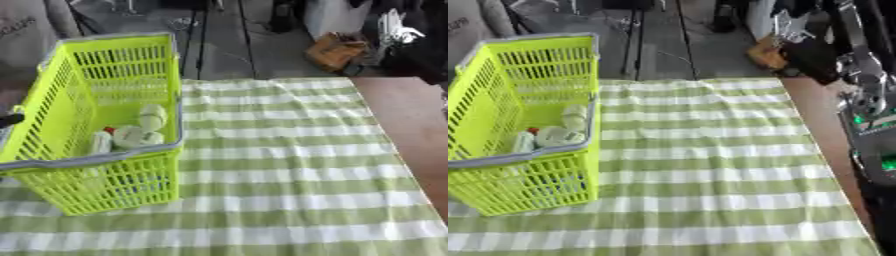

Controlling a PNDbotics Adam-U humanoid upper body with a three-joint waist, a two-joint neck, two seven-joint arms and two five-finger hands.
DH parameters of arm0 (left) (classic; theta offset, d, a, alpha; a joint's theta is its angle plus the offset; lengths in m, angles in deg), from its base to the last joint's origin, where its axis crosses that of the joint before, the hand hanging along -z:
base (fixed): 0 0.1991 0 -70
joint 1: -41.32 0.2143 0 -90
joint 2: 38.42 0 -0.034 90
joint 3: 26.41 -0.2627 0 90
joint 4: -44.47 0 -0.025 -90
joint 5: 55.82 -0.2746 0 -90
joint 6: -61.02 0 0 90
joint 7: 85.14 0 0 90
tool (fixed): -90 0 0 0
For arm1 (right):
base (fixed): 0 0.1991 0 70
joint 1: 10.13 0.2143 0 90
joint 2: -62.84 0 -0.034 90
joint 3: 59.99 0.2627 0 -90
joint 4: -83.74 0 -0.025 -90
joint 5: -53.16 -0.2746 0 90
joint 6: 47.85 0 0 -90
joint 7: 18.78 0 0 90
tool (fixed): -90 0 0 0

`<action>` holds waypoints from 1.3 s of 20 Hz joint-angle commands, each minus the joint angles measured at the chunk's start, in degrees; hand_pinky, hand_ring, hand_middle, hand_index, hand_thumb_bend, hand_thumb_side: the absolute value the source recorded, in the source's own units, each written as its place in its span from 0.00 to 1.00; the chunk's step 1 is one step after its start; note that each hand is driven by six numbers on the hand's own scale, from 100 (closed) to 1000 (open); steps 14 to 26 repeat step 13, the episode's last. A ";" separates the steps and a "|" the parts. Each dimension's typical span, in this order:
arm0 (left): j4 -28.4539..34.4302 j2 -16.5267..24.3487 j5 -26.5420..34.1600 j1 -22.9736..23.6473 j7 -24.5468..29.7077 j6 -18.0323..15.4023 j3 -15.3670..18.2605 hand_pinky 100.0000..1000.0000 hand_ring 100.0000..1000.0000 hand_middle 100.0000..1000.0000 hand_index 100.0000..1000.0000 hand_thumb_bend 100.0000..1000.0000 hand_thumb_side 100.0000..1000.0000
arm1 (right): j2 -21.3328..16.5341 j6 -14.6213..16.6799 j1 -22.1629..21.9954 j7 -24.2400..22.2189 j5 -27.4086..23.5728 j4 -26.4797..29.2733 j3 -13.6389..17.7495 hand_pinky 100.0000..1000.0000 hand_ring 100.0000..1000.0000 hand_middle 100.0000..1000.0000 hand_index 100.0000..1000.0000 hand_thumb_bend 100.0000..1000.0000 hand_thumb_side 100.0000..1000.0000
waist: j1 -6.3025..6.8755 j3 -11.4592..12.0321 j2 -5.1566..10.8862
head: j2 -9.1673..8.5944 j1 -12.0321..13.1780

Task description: Pick up objects on the table and place them in the box.

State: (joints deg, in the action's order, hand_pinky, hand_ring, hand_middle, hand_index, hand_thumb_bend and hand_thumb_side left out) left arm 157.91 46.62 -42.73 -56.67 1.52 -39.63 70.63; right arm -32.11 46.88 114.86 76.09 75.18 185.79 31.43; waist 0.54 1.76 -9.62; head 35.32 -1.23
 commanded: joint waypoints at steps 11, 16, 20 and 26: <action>1.15 -0.06 0.11 -0.72 0.42 -0.23 0.26 0.68 1.00 0.86 0.77 0.18 0.85 | 1.44 -0.76 -1.13 0.82 -3.19 3.76 1.05 0.51 0.49 0.58 0.76 0.00 0.43 | 0.28 0.12 0.76 | -0.42 0.16; 1.15 -0.07 0.13 -0.78 0.46 -0.29 0.30 0.68 1.00 0.86 0.77 0.18 0.85 | 1.82 -0.76 -1.52 0.88 -3.33 4.12 1.06 0.51 0.49 0.58 0.76 0.00 0.43 | 0.21 0.18 0.80 | -0.51 0.06; 1.15 -0.07 0.13 -0.78 0.46 -0.29 0.30 0.68 1.00 0.86 0.77 0.18 0.85 | 1.82 -0.76 -1.52 0.88 -3.33 4.12 1.06 0.51 0.49 0.58 0.76 0.00 0.43 | 0.21 0.18 0.80 | -0.51 0.06; 1.15 -0.07 0.13 -0.78 0.46 -0.29 0.30 0.68 1.00 0.86 0.77 0.18 0.85 | 1.82 -0.76 -1.52 0.88 -3.33 4.12 1.06 0.51 0.49 0.58 0.76 0.00 0.43 | 0.21 0.18 0.80 | -0.51 0.06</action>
